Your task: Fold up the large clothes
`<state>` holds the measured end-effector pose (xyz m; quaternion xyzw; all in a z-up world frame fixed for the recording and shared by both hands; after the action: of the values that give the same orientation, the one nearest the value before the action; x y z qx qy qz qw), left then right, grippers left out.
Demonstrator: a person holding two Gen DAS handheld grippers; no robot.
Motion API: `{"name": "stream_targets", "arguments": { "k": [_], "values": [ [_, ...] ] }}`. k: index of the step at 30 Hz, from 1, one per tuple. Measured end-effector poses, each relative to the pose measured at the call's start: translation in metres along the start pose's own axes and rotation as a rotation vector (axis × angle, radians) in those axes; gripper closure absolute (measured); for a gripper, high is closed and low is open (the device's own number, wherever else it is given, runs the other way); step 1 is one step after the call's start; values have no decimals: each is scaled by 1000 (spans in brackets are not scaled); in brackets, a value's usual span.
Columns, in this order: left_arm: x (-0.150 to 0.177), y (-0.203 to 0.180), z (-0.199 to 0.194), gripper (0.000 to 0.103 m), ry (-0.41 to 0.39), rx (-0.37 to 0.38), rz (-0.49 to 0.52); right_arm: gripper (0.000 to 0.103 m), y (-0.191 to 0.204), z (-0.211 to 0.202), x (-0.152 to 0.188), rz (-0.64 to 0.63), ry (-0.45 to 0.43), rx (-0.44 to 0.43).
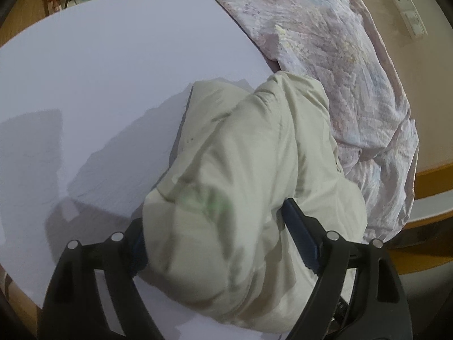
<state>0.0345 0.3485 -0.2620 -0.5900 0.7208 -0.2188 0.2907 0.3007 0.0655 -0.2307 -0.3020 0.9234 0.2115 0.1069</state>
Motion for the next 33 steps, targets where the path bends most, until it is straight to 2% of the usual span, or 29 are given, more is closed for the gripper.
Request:
{"name": "stream_targets", "arguments": {
  "k": [4, 6, 8, 13, 15, 25, 33],
  "values": [
    [-2, 2, 6, 20, -1, 10, -24, 74, 0, 0, -2, 8, 18, -4],
    [-4, 3, 8, 23, -7, 26, -43, 74, -1, -2, 0, 9, 16, -10],
    [-5, 1, 8, 32, -9, 46, -49, 74, -2, -3, 0, 7, 11, -12],
    [-6, -14, -3, 67, -15, 101, -18, 74, -1, -5, 2, -8, -10, 2],
    [-7, -21, -8, 71, -17, 121, -7, 74, 1, -4, 2, -6, -17, 9],
    [-3, -87, -45, 75, -41, 276, 91, 74, 3, -5, 4, 12, -26, 8],
    [26, -173, -73, 75, -33, 412, 302, 74, 1, -6, 4, 24, -23, -2]
  ]
}}
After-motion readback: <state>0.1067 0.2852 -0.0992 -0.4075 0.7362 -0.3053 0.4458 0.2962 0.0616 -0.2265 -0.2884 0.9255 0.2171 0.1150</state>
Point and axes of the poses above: each gripper's, at about its wrist camera, not at the fingertips, and z roughly the way its jaws point, y to its left, x to its underside, the point moved 7 cm from there along z, roughly the way its jaws point
